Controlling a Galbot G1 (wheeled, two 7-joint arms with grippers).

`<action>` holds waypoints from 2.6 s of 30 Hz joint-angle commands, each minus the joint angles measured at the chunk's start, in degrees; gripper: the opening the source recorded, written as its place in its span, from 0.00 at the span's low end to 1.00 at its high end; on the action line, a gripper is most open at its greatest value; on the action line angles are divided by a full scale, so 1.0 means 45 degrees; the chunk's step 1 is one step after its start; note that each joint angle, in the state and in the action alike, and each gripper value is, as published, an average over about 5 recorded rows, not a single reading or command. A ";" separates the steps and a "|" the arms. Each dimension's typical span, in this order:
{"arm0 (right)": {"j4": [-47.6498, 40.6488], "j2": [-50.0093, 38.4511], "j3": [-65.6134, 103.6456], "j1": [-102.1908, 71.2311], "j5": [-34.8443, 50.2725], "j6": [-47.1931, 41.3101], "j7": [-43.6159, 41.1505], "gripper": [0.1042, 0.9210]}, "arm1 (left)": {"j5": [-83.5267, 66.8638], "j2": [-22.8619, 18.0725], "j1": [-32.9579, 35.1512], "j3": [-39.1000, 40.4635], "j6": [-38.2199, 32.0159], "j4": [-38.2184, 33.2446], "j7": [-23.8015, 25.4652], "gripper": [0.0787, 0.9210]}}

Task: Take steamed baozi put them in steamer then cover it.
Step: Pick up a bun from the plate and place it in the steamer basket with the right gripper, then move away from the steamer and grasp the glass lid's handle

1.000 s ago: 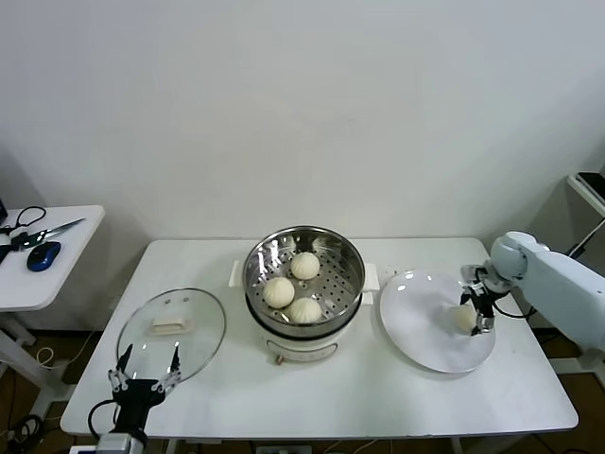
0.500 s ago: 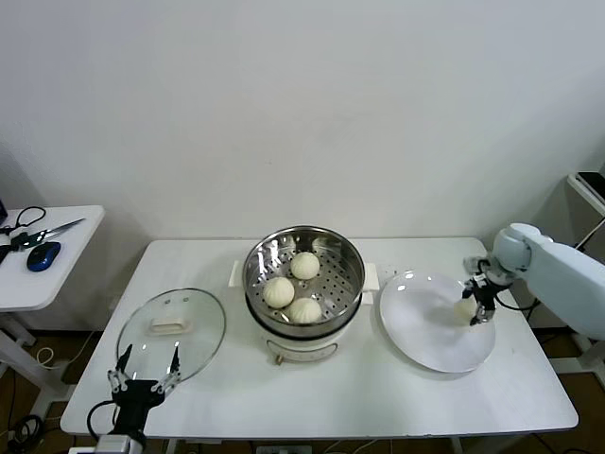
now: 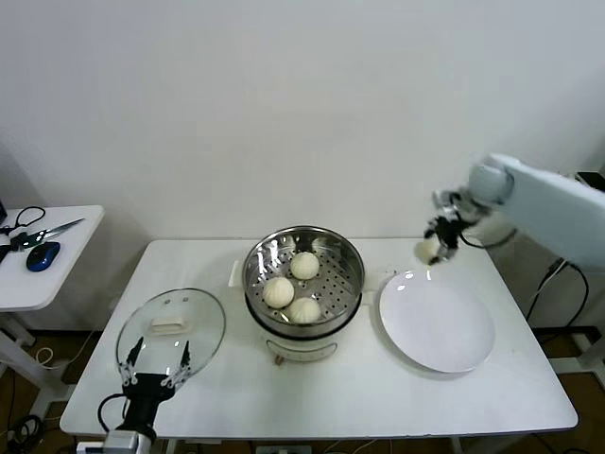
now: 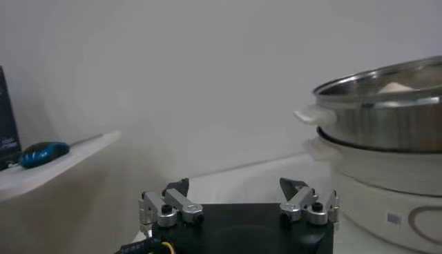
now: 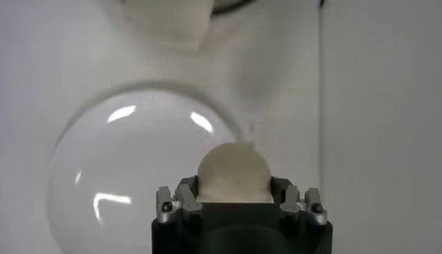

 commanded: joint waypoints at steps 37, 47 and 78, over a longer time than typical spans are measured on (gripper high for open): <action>0.1485 0.5340 -0.4732 0.0822 0.5185 -0.1858 0.2436 0.71 | 0.0234 0.0248 -0.0407 0.0528 0.0066 0.0050 0.0275 0.88; 0.1573 0.5065 -0.4343 0.1003 0.5005 -0.1824 0.2384 0.84 | 0.0305 0.0238 -0.0381 0.0572 0.0077 -0.0001 0.0265 0.88; 0.5328 -0.4361 0.8015 -0.7490 0.5114 0.4776 1.0812 0.88 | 0.1135 -0.0176 -0.0925 0.0152 0.0615 -0.0491 0.0064 0.88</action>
